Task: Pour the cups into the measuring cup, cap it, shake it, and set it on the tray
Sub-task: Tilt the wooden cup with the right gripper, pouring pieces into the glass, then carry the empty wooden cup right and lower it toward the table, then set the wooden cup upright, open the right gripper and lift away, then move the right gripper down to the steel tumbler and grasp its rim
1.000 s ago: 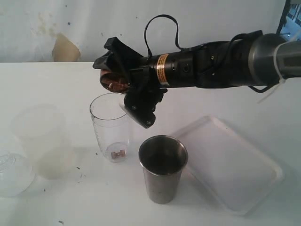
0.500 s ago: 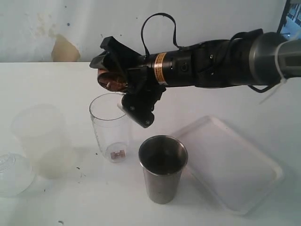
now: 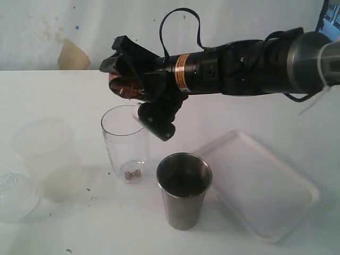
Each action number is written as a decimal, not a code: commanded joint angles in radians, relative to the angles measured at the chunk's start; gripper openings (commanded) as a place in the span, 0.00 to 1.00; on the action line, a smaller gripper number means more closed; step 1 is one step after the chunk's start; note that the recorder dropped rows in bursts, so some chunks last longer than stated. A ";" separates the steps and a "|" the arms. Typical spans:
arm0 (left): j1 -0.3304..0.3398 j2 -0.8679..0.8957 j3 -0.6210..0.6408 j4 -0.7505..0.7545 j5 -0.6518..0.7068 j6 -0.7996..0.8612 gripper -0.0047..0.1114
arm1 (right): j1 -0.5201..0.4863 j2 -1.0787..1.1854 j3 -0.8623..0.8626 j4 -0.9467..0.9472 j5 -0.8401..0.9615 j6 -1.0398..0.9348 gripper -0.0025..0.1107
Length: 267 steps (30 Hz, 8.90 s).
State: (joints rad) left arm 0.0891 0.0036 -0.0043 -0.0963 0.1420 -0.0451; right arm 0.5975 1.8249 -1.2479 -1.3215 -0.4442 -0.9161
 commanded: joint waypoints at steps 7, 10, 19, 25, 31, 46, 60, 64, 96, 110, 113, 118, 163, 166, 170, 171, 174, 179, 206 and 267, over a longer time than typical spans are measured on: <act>0.004 -0.004 0.004 0.000 -0.014 -0.001 0.04 | 0.051 -0.013 -0.007 0.004 0.088 -0.054 0.02; 0.004 -0.004 0.004 0.000 -0.014 -0.001 0.04 | 0.051 -0.013 -0.007 0.004 0.146 -0.057 0.02; 0.004 -0.004 0.004 0.000 -0.014 -0.001 0.04 | 0.051 -0.013 -0.007 0.004 0.139 -0.101 0.02; 0.004 -0.004 0.004 0.000 -0.014 -0.001 0.04 | 0.051 -0.013 -0.007 0.004 0.133 -0.119 0.02; 0.004 -0.004 0.004 0.000 -0.014 -0.001 0.04 | 0.051 -0.013 -0.007 0.009 0.133 -0.113 0.02; 0.004 -0.004 0.004 0.000 -0.014 -0.001 0.04 | 0.051 -0.017 -0.007 0.159 0.080 0.138 0.02; 0.004 -0.004 0.004 0.000 -0.014 -0.001 0.04 | 0.051 -0.020 -0.007 0.175 0.047 0.322 0.02; 0.004 -0.004 0.004 0.000 -0.014 -0.001 0.04 | 0.051 -0.020 -0.007 0.212 0.045 0.363 0.02; 0.004 -0.004 0.004 0.000 -0.014 -0.001 0.04 | -0.158 -0.018 -0.007 0.701 -0.091 0.700 0.02; 0.004 -0.004 0.004 0.000 -0.014 -0.006 0.04 | -0.465 0.130 -0.007 0.742 -0.111 1.281 0.02; 0.004 -0.004 0.004 0.000 -0.014 -0.006 0.04 | -0.491 0.203 -0.007 0.742 -0.197 1.283 0.02; 0.004 -0.004 0.004 0.000 -0.014 -0.006 0.04 | -0.519 0.325 -0.012 0.750 -0.333 1.272 0.02; 0.004 -0.004 0.004 0.000 -0.022 0.001 0.04 | -0.399 0.561 -0.170 0.747 -0.358 1.242 0.75; 0.004 -0.004 0.004 0.000 -0.022 0.003 0.04 | -0.399 0.561 -0.170 0.747 -0.358 1.242 0.75; 0.004 -0.004 0.004 0.000 -0.022 0.005 0.04 | -0.399 0.549 -0.170 0.747 -0.355 1.242 0.75; 0.004 -0.004 0.004 0.000 -0.022 0.005 0.04 | -0.399 0.547 -0.170 0.747 -0.355 1.242 0.75; 0.004 -0.004 0.004 0.000 -0.022 0.005 0.04 | -0.399 0.547 -0.170 0.724 -0.314 1.242 0.75; 0.004 -0.004 0.004 0.000 -0.022 0.005 0.04 | -0.399 0.524 -0.170 0.618 -0.329 1.270 0.75; 0.004 -0.004 0.004 0.000 -0.019 0.005 0.04 | -0.399 0.285 -0.170 0.584 -0.145 1.350 0.75; -0.011 -0.004 0.004 0.004 -0.021 0.020 0.04 | -0.284 0.142 0.780 0.397 -0.777 1.104 0.85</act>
State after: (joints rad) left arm 0.0812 0.0036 -0.0043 -0.0944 0.1322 -0.0274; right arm 0.3093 1.9677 -0.4629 -0.9387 -1.2052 0.1876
